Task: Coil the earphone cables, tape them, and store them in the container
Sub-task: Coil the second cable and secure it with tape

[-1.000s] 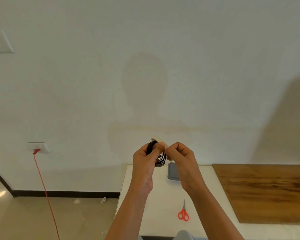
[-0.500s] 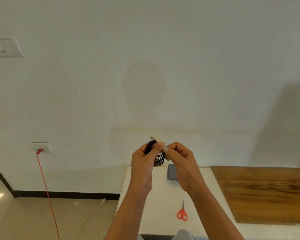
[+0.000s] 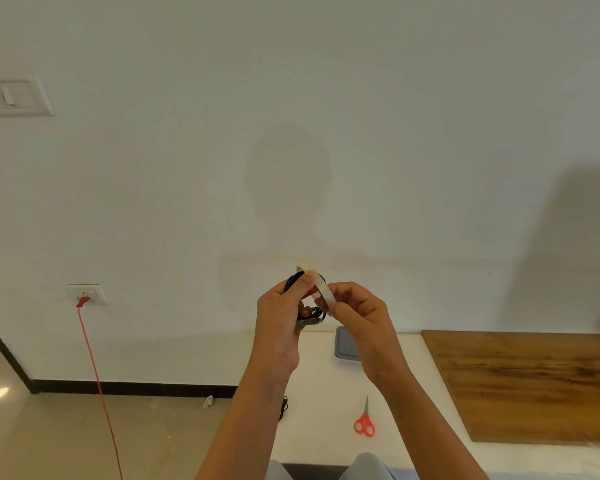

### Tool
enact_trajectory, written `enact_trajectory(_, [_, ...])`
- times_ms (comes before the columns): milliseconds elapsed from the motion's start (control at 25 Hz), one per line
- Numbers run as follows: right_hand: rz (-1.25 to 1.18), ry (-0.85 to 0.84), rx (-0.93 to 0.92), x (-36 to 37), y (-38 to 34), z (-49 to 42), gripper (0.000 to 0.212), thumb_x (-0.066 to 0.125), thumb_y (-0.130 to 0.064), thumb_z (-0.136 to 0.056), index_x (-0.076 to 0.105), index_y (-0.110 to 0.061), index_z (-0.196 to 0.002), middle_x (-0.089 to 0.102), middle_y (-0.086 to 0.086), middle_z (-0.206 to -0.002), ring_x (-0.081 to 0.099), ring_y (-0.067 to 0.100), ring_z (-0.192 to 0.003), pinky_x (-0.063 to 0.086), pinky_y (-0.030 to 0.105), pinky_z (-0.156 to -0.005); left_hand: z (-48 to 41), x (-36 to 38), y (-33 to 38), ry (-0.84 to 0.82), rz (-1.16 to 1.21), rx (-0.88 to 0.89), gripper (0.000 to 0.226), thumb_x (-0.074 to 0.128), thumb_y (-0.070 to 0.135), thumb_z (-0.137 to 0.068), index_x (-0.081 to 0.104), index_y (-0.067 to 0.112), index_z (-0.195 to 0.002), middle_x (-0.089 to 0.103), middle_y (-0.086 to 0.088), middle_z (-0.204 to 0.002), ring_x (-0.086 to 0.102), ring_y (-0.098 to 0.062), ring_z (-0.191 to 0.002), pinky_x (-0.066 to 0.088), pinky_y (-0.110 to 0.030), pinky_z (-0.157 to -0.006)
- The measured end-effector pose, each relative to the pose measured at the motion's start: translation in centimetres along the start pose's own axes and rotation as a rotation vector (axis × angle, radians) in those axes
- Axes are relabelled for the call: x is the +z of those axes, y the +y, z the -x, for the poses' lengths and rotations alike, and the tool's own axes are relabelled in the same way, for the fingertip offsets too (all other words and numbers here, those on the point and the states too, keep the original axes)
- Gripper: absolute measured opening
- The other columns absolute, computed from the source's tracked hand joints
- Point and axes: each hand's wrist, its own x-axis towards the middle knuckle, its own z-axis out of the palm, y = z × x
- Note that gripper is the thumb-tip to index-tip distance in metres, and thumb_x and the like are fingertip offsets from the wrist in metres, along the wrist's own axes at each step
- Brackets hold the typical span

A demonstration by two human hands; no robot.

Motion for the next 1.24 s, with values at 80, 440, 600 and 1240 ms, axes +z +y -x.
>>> enact_trajectory(80, [0.012, -0.008, -0.012, 0.1, -0.1, 0.3, 0.029, 0.053, 0.004, -0.091, 0.071, -0.017, -0.099, 0.075, 0.002, -0.091, 0.069, 0.015, -0.090, 0.052, 0.017, -0.078, 0.2, 0.0, 0.3, -0.002, 0.027, -0.018, 0.015, 0.070, 0.025, -0.084, 0.076, 0.011, -0.086, 0.073, 0.001, -0.072, 0.049, -0.008, -0.043, 0.054, -0.027, -0.054])
enact_trajectory(440, [-0.035, 0.024, -0.030, 0.3, -1.6, 0.7, 0.009, 0.060, -0.008, -0.090, 0.069, -0.007, -0.089, 0.069, -0.003, -0.071, 0.062, 0.003, -0.066, 0.050, 0.014, -0.068, 1.8, 0.3, -0.3, -0.061, -0.122, 0.112, 0.028, 0.070, 0.042, -0.077, 0.076, 0.018, -0.088, 0.073, 0.007, -0.075, 0.060, -0.003, -0.057, 0.050, -0.019, -0.056])
enact_trajectory(600, [-0.021, 0.011, -0.012, 0.1, -2.1, 0.9, 0.011, 0.061, -0.010, -0.090, 0.071, -0.013, -0.095, 0.074, -0.002, -0.080, 0.069, 0.008, -0.077, 0.051, 0.014, -0.071, 2.1, 0.4, -0.1, -0.032, -0.073, 0.113, 0.014, 0.072, 0.032, -0.080, 0.077, 0.019, -0.080, 0.072, 0.007, -0.071, 0.059, -0.002, -0.052, 0.049, -0.017, -0.053])
enact_trajectory(1240, [0.058, 0.042, -0.035, -0.5, -1.9, 1.3, 0.009, 0.069, -0.014, -0.085, 0.074, -0.020, -0.090, 0.076, 0.001, -0.084, 0.072, 0.016, -0.085, 0.055, 0.019, -0.076, 2.2, -0.5, -0.2, -0.108, -0.014, 0.019, 0.030, 0.073, 0.037, -0.072, 0.075, 0.015, -0.092, 0.070, 0.007, -0.071, 0.046, -0.004, -0.045, 0.049, -0.022, -0.054])
